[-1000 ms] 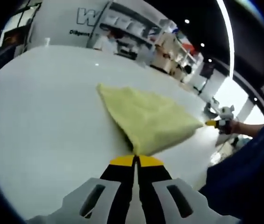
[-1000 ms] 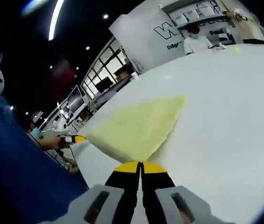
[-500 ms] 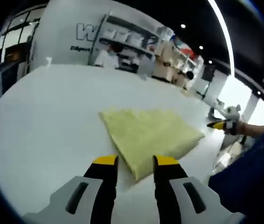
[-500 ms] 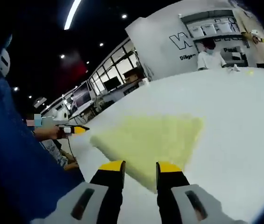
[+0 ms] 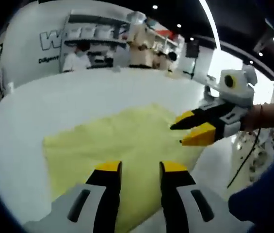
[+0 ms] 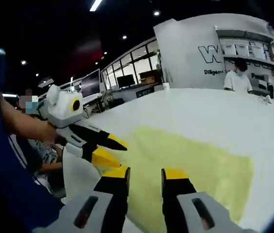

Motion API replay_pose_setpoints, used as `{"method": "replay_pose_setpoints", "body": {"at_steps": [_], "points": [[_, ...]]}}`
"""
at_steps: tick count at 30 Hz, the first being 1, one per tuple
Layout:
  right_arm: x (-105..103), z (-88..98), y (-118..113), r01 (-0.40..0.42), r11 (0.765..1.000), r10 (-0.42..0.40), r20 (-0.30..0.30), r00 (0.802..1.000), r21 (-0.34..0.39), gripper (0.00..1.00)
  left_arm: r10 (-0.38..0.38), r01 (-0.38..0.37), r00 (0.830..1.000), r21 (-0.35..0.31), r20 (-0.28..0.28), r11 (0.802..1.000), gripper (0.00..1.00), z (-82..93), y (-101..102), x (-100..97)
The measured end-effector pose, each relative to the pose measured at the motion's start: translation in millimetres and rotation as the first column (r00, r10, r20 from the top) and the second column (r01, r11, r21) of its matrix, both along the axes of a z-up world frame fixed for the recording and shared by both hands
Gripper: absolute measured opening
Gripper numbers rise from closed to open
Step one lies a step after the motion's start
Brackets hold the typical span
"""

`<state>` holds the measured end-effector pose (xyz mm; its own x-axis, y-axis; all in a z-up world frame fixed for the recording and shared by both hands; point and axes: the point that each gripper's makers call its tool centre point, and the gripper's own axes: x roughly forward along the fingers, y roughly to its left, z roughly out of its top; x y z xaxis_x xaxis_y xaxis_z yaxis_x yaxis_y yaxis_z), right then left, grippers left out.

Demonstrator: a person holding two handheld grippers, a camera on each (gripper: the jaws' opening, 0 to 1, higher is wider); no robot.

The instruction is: Fold the garment on the visible template until the final outline fits inside the template.

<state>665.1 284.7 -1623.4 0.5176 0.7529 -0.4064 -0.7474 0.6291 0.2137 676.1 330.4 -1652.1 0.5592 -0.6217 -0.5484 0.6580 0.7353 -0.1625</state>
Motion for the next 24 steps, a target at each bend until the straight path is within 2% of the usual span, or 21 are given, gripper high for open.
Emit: {"method": "replay_pose_setpoints", "body": {"at_steps": [4, 7, 9, 10, 11, 12, 16, 21, 23, 24], "points": [[-3.1, -23.8, 9.1, -0.026, 0.998, 0.025, -0.011, 1.0, -0.064, 0.18, -0.015, 0.016, 1.0, 0.022, -0.024, 1.0, 0.28, -10.7, -6.9, -3.9], [-5.2, -39.2, 4.3, -0.02, 0.991, 0.017, -0.028, 0.999, -0.131, 0.13, -0.013, 0.014, 0.999, 0.046, -0.033, 0.999, 0.29, -20.5, -4.8, -7.4], [-7.2, -49.9, -0.8, -0.026, 0.988, 0.023, -0.021, 1.0, -0.154, 0.08, -0.016, 0.017, 1.0, 0.057, -0.02, 0.998, 0.3, -24.8, -0.6, -9.2], [-1.6, -46.4, -3.3, -0.014, 0.991, 0.021, 0.051, 0.998, -0.13, 0.06, -0.012, 0.012, 1.0, 0.034, -0.006, 0.999, 0.3, -29.9, 1.5, -8.2], [-1.8, -47.4, -4.8, -0.009, 0.991, 0.015, 0.047, 0.999, -0.132, 0.03, -0.012, 0.012, 1.0, 0.033, -0.003, 0.999, 0.3, -30.0, 1.8, -8.5], [-4.8, -48.5, -11.5, 0.0, 0.991, 0.002, 0.015, 1.0, -0.134, 0.02, -0.017, 0.017, 1.0, 0.035, 0.008, 0.999, 0.3, -25.6, 1.2, -11.4], [-6.7, -47.0, -20.5, -0.01, 0.989, 0.014, 0.027, 1.0, -0.149, 0.02, -0.022, 0.022, 1.0, 0.031, 0.013, 0.999, 0.3, -24.8, 7.9, -13.8], [-10.1, -47.0, -48.9, 0.011, 0.984, -0.004, 0.041, 0.999, -0.178, 0.03, -0.026, 0.024, 0.999, 0.058, 0.024, 0.998, 0.28, -25.6, 27.1, -23.9], [-12.4, -51.3, -66.3, 0.036, 0.972, -0.027, 0.04, 0.999, -0.232, 0.04, -0.005, 0.003, 1.0, 0.074, 0.029, 0.997, 0.28, -26.7, 41.9, -26.7], [-13.1, -51.7, -68.6, 0.038, 0.971, -0.028, 0.044, 0.999, -0.236, 0.04, 0.001, -0.004, 1.0, 0.073, 0.03, 0.997, 0.28, -26.7, 44.7, -27.0]]}}
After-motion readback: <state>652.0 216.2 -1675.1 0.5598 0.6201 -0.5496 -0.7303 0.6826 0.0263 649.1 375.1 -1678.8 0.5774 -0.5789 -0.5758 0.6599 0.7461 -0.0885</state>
